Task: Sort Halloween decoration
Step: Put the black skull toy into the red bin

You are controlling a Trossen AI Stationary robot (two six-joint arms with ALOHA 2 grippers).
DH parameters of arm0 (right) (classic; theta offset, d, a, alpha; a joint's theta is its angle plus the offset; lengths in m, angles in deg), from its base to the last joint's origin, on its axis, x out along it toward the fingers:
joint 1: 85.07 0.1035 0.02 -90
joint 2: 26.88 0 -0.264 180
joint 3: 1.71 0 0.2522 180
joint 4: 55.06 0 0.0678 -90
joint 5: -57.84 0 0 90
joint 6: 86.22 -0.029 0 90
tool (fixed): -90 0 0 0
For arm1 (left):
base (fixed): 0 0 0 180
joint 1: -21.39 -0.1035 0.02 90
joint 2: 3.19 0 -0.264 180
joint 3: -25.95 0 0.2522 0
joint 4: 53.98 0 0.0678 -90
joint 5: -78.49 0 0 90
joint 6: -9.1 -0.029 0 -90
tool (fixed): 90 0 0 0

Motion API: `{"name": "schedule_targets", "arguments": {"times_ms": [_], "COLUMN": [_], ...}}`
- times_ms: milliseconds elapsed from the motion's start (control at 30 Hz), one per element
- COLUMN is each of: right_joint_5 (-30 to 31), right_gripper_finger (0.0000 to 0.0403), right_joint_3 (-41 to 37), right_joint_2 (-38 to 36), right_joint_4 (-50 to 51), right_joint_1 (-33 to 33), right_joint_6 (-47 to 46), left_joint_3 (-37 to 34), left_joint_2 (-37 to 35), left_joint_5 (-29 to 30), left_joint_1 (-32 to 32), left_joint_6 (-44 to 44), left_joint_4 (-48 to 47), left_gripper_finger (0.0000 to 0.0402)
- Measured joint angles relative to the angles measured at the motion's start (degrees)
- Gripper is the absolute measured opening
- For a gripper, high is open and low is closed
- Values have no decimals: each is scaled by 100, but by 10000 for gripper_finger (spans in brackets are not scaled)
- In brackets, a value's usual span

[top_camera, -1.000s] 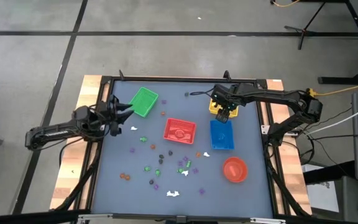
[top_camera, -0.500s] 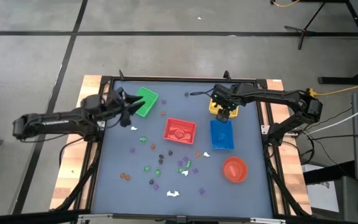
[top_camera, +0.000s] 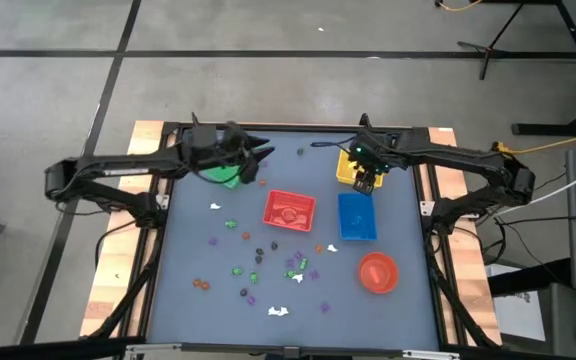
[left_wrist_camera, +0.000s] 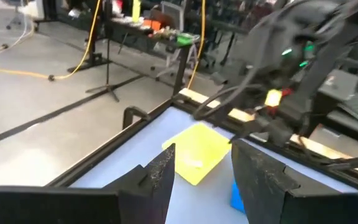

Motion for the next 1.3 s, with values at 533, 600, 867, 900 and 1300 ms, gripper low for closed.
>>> {"name": "schedule_targets", "arguments": {"times_ms": [533,600,867,900,1300], "right_joint_5": [-14,-18,-37,-39,-42], "right_gripper_finger": [225,225,225,225,225], "right_joint_3": [2,2,2,2,2], "right_joint_2": [-424,-424,-424,-424,-422], "right_joint_4": [6,6,6,2,-11], "right_joint_1": [2,2,2,1,2], "right_joint_6": [1,1,1,1,-1], "left_joint_3": [1726,1953,2549,2570,2616], "left_joint_2": [2257,2555,3478,3560,4218], "left_joint_5": [3,7,7,7,-23], "left_joint_1": [-836,-954,-1317,-1346,-1447], "left_joint_6": [-22,-22,-22,-22,-22], "left_joint_4": [-509,-661,-1113,-1119,-1065], "left_gripper_finger": [143,143,144,144,144]}}
